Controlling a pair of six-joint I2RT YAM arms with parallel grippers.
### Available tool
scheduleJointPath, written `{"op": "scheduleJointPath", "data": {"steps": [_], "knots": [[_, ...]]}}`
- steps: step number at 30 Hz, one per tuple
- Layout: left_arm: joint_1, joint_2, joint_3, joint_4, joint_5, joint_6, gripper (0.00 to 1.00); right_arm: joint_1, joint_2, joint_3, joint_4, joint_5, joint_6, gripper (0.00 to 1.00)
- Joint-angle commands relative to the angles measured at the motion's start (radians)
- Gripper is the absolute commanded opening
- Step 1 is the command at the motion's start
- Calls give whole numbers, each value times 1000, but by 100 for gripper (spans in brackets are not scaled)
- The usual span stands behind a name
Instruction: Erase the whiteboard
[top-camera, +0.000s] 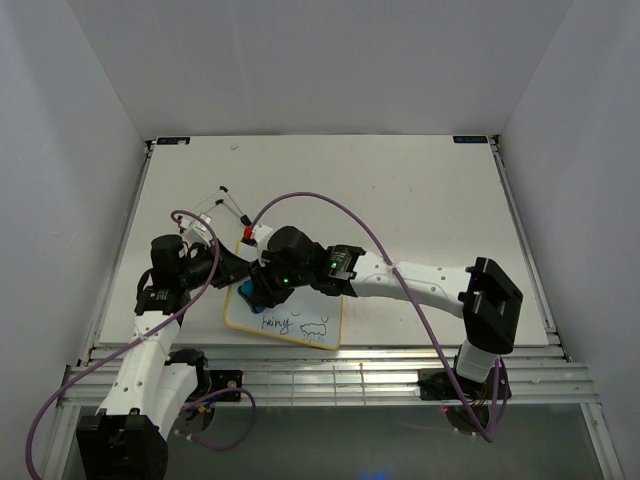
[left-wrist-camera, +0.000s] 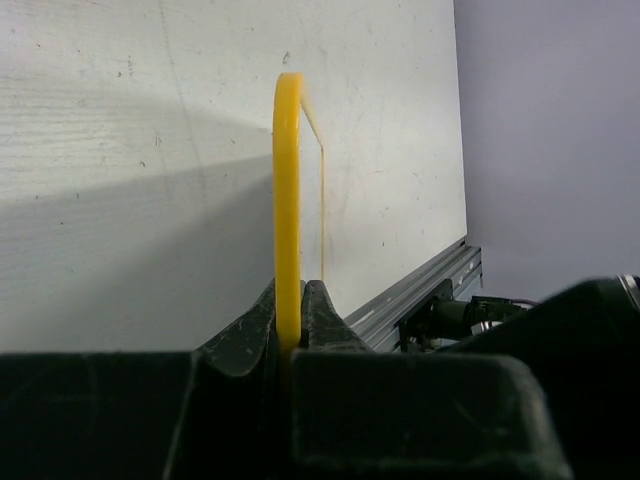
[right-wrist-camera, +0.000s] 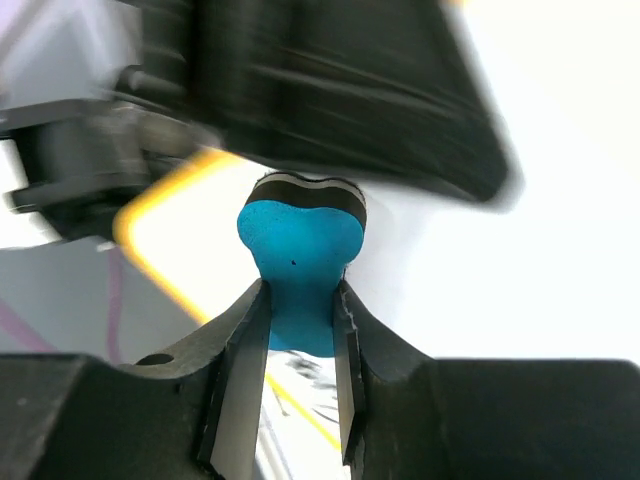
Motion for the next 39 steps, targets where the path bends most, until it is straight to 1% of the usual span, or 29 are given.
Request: {"op": "scheduleJointPath", "data": {"steps": [1,3,6,7,8,10,11,15,17,19,22,24,25,28,29,33,39], "knots": [[-28,-26,28,69,31,69,0,-46,73,-100,-279,372,0,8],[-28,-28,28,68,30,69,0,-51,62,-114,-313,432,10,8],[-28,-26,26,64,25,68,0,-52,45,-115,-340,414,17,8],[-28,-26,28,64,24,68,0,-51,37,-115,-314,389,16,8],[-28,-26,28,66,22,66,0,-46,33,-114,-286,309,10,8],[-28,-28,28,61,13,66,0,-36,22,-124,-217,210,1,8],[-28,-29,28,60,8,66,0,-11,21,-124,-148,126,5,8],[-28,-28,26,58,-1,64,0,76,21,-101,2,-36,14,8],[-28,-23,28,57,-2,64,0,116,17,-94,45,-85,31,8],[-28,-22,29,54,-4,66,0,122,4,-104,88,-120,45,8],[-28,-28,29,51,-13,66,0,122,-32,-161,107,-126,45,8],[-28,-28,31,49,-19,64,0,122,-48,-203,101,-131,13,8],[-28,-26,31,46,-25,64,0,122,-50,-210,76,-131,4,8],[-26,-26,32,38,-50,60,0,121,-61,-255,30,-64,-1,8],[-26,-26,34,34,-57,58,0,118,-64,-270,21,12,5,8],[-28,-32,42,9,-103,57,0,90,-78,-344,-79,192,51,8],[-28,-37,43,-5,-157,43,0,23,-111,-413,-186,364,129,8]]}}
